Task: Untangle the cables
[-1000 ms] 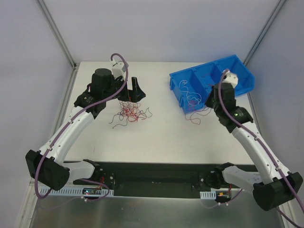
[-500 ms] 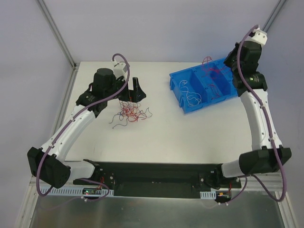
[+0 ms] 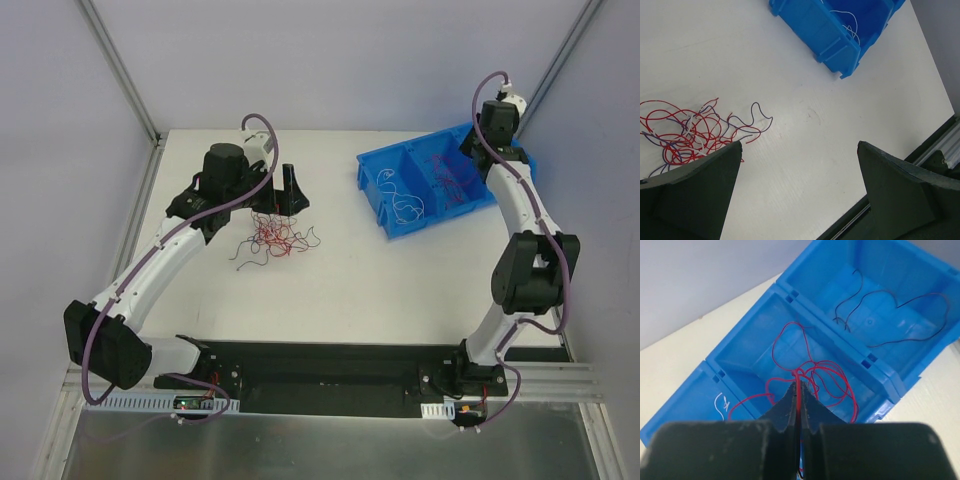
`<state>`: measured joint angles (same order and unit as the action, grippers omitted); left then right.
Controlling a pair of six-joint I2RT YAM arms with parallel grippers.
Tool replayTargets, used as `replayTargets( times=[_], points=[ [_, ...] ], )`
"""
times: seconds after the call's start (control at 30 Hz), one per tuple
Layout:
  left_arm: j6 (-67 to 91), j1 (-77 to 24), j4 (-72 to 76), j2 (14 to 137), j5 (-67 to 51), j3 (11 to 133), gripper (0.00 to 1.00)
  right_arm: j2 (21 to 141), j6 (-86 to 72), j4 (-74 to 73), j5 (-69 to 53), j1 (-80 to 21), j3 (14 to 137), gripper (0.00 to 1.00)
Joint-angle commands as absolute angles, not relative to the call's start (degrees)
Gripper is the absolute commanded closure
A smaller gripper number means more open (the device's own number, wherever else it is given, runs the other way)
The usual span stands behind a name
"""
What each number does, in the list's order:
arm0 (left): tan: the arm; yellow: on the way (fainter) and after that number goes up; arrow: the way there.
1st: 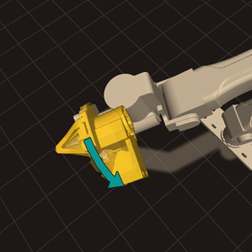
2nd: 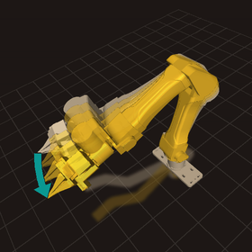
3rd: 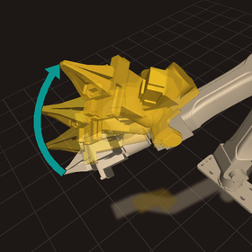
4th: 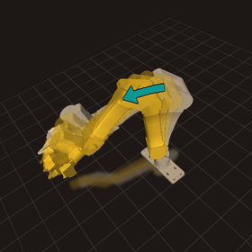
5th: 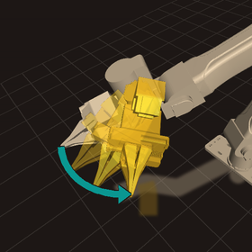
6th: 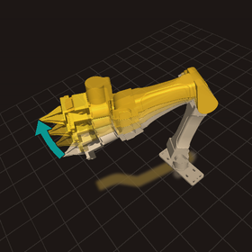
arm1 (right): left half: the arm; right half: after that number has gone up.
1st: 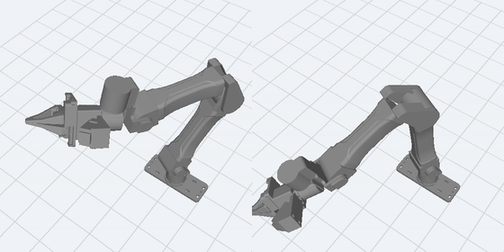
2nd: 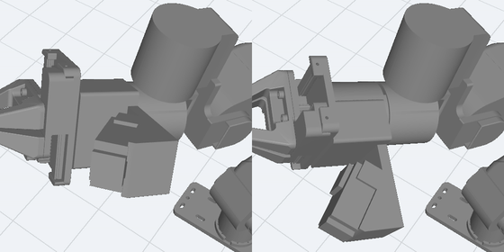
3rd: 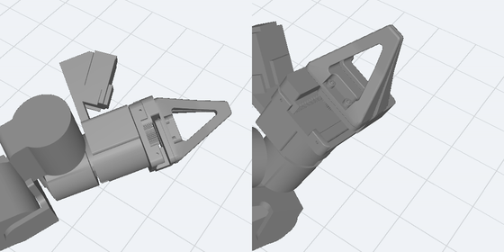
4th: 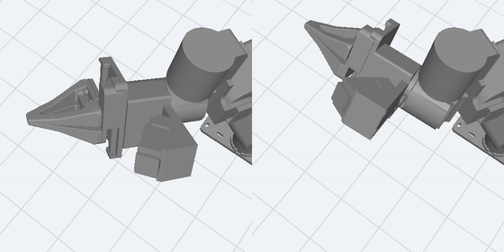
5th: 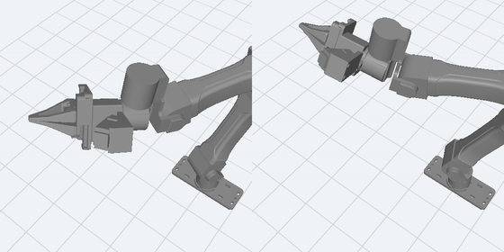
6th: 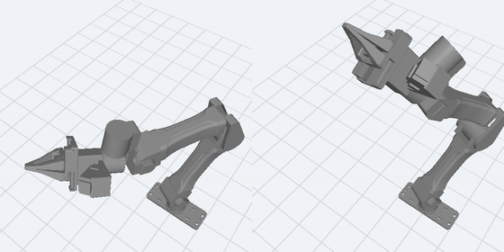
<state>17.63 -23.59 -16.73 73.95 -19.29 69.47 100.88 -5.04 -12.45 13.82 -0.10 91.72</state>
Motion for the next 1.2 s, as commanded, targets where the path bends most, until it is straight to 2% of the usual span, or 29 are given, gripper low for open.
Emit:
replayTargets(
  times=[0.0,0.1,0.13,0.23,0.3,0.4,0.5,0.63,0.7,0.8,0.93,1.03,1.17],
  points=[
    [17.93,-23.73,-15.38,73.57,-19.87,69.52,0.01,104.75,-4.31,-7.47,8.97,-0.26,91.40,1.00],
    [18.02,-23.73,-15.38,73.30,-19.69,69.35,0.01,107.92,-1.59,-8.34,5.98,-0.26,94.03,0.99],
    [18.02,-23.73,-15.38,73.13,-19.51,69.35,0.01,108.97,-1.06,-10.26,5.98,-0.26,95.70,0.92],
    [18.10,-23.73,-15.47,72.51,-18.28,69.17,0.01,110.83,1.74,-20.27,11.58,-1.14,102.37,0.59],
    [18.19,-23.73,-15.38,71.99,-17.58,68.99,0.01,110.40,2.81,-24.33,13.88,-1.84,104.41,0.43],
    [18.81,-23.73,-15.38,71.37,-16.96,68.73,0.01,107.50,2.90,-28.55,15.73,-2.37,103.80,0.30],
    [19.60,-23.73,-15.38,70.23,-14.95,68.38,0.01,102.85,3.16,-31.72,17.14,-3.86,100.74,0.24],
    [22.84,-23.47,-16.43,68.73,-5.91,67.50,0.01,92.57,1.76,-29.55,13.29,-9.21,91.00,0.23],
    [25.30,-23.03,-17.49,68.56,1.20,66.80,0.01,87.56,0.18,-23.85,7.50,-14.04,83.71,0.22],
    [30.31,-21.36,-18.10,68.55,4.83,65.31,0.01,83.33,-5.17,-10.24,-2.34,-23.52,72.98,0.23],
    [36.81,-16.36,-17.93,71.09,0.11,63.46,0.01,88.92,-7.47,1.48,-8.96,-34.96,69.69,0.25],
    [37.88,-12.58,-17.58,76.10,-10.95,64.51,0.01,96.13,-8.17,0.26,-8.61,-38.58,74.25,0.28],
    [41.21,-9.59,-16.79,81.56,-17.48,63.99,0.01,102.20,-10.02,3.33,-11.24,-39.99,74.01,0.44]
  ],
)
